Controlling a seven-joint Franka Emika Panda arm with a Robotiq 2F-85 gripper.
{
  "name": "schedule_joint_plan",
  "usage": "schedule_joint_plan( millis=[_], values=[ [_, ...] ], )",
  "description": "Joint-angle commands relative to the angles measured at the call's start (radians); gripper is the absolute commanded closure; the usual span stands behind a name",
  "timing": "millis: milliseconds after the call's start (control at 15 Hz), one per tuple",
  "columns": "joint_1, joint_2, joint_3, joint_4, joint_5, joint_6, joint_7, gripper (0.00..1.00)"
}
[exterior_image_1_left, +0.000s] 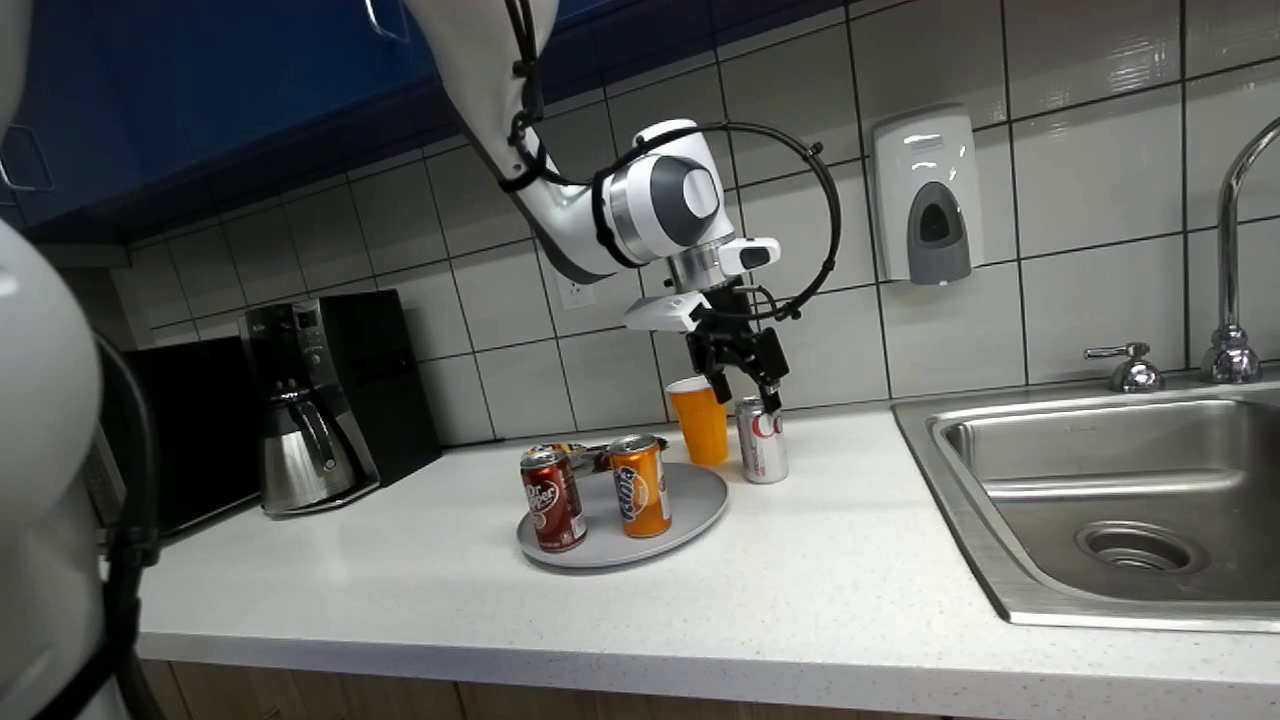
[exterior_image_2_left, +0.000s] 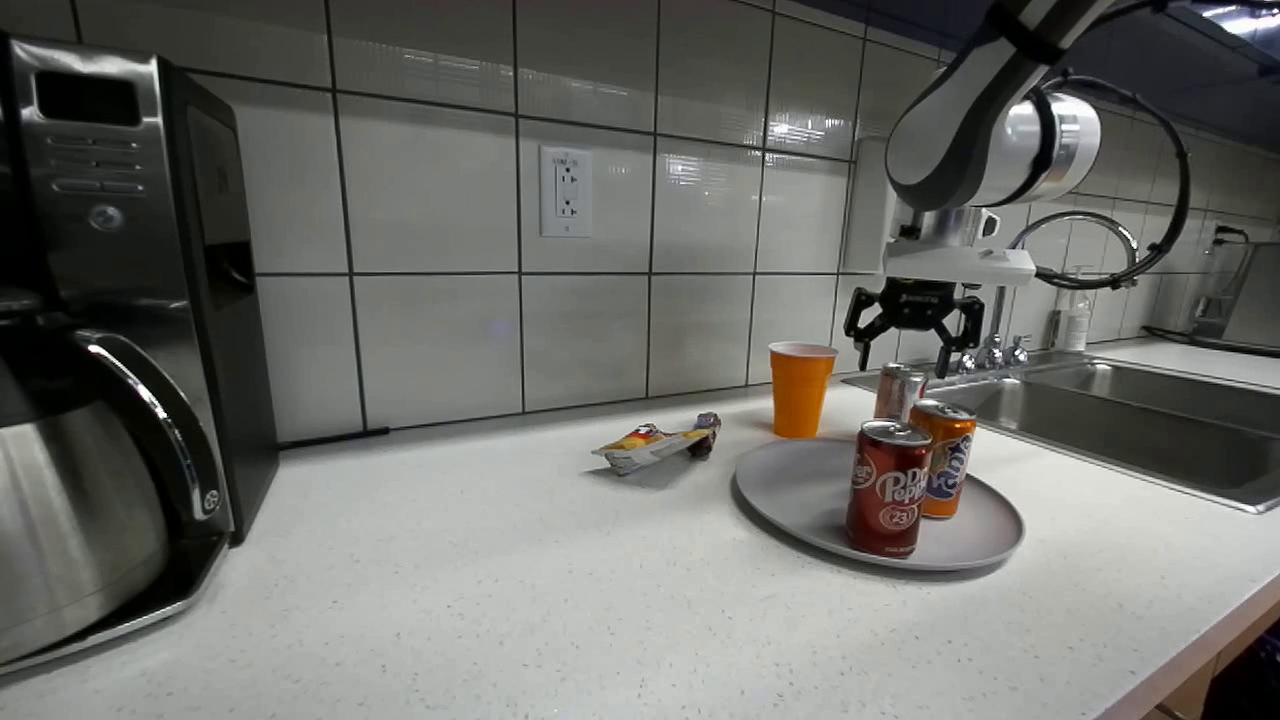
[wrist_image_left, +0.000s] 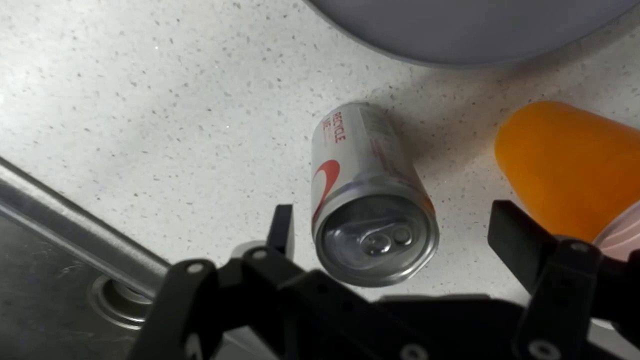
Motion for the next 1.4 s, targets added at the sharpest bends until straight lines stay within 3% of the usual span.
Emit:
schedule_joint_plan(
  millis=[0, 333, 467, 733, 1333],
  values=[
    [-0.008, 0.047, -0.002, 0.075, 0.034, -0.061, -0.045, 0.00],
    [-0.007, 0.073, -0.010, 0.103, 0.038, -0.074, -0.045, 0.00],
    [-0.006, 0.078, -0.013, 0.107, 0.037, -0.078, -0.042, 0.28],
    [-0.004, 0.081, -0.020, 0.107, 0.032, -0.088, -0.034, 0.60],
    [0.017, 0.024, -0.035, 0.060, 0.008, -0.074, -0.008, 0.62]
  ],
)
